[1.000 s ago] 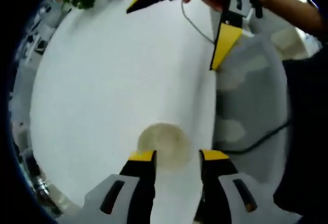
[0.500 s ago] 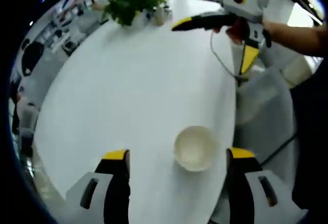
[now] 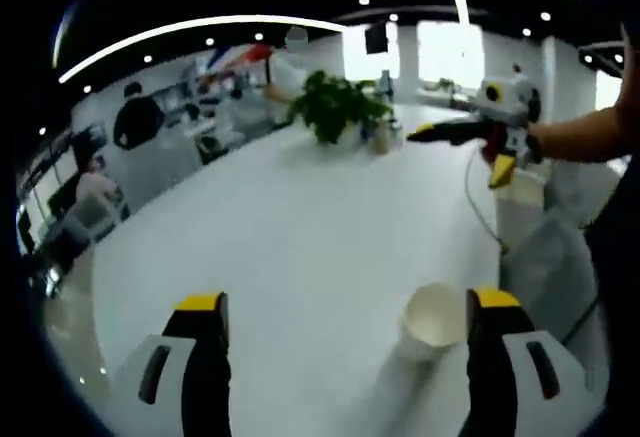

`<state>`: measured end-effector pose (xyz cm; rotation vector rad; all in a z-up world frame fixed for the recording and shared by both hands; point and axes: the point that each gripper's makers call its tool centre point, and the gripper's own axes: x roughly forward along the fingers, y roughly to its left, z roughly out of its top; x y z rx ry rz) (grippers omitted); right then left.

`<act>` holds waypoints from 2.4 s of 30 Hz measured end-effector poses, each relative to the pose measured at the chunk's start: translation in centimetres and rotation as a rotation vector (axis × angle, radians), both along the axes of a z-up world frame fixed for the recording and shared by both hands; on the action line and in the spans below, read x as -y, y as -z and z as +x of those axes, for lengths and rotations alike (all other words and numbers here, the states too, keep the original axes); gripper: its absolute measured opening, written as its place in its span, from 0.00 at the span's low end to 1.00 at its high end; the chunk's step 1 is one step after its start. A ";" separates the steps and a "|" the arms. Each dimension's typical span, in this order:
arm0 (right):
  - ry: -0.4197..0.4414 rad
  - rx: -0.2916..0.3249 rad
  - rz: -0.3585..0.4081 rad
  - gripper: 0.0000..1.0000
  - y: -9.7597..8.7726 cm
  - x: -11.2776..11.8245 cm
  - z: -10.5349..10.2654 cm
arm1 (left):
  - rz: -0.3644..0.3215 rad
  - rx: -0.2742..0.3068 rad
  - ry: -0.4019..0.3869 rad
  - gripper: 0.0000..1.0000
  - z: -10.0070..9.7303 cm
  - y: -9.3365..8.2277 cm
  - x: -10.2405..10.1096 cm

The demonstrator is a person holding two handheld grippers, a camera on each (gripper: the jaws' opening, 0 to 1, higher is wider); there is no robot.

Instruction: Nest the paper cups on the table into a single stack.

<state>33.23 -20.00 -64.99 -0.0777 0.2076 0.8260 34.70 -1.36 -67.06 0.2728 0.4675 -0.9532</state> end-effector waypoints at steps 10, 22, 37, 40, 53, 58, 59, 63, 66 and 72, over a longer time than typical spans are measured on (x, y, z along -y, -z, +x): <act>0.001 0.032 -0.111 1.00 0.3 -0.9 1.2 | -0.068 0.070 -0.178 1.00 1.4 -0.2 -6.6; 0.096 0.011 -0.102 1.00 1.9 1.2 1.4 | -0.116 0.119 -0.276 1.00 0.0 0.7 -10.9; 0.134 0.021 -0.076 1.00 1.7 1.9 1.5 | -0.134 0.119 -0.295 1.00 -0.7 1.0 -10.9; 0.128 0.053 -0.067 1.00 1.5 1.7 1.3 | -0.102 0.115 -0.283 1.00 -1.1 1.5 -10.4; 0.068 0.080 -0.026 1.00 2.9 -0.3 -0.4 | -0.085 0.090 -0.191 1.00 -2.5 3.9 -8.0; 0.043 0.063 -0.025 1.00 4.0 -1.4 -1.0 | -0.092 0.086 -0.178 1.00 -2.9 4.8 -7.1; 0.035 0.058 -0.027 1.00 4.3 -1.6 -1.2 | -0.093 0.089 -0.169 1.00 -2.9 5.0 -6.7; 0.016 0.040 -0.043 1.00 5.7 -2.3 -1.7 | -0.106 0.084 -0.142 1.00 -3.3 5.6 -5.6; -0.003 0.026 -0.034 1.00 6.4 -3.1 -2.4 | -0.105 0.072 -0.122 1.00 -3.6 6.3 -4.8; -0.074 -0.001 -0.052 1.00 8.1 -4.9 -3.4 | -0.086 0.045 -0.038 1.00 -4.4 8.1 -2.6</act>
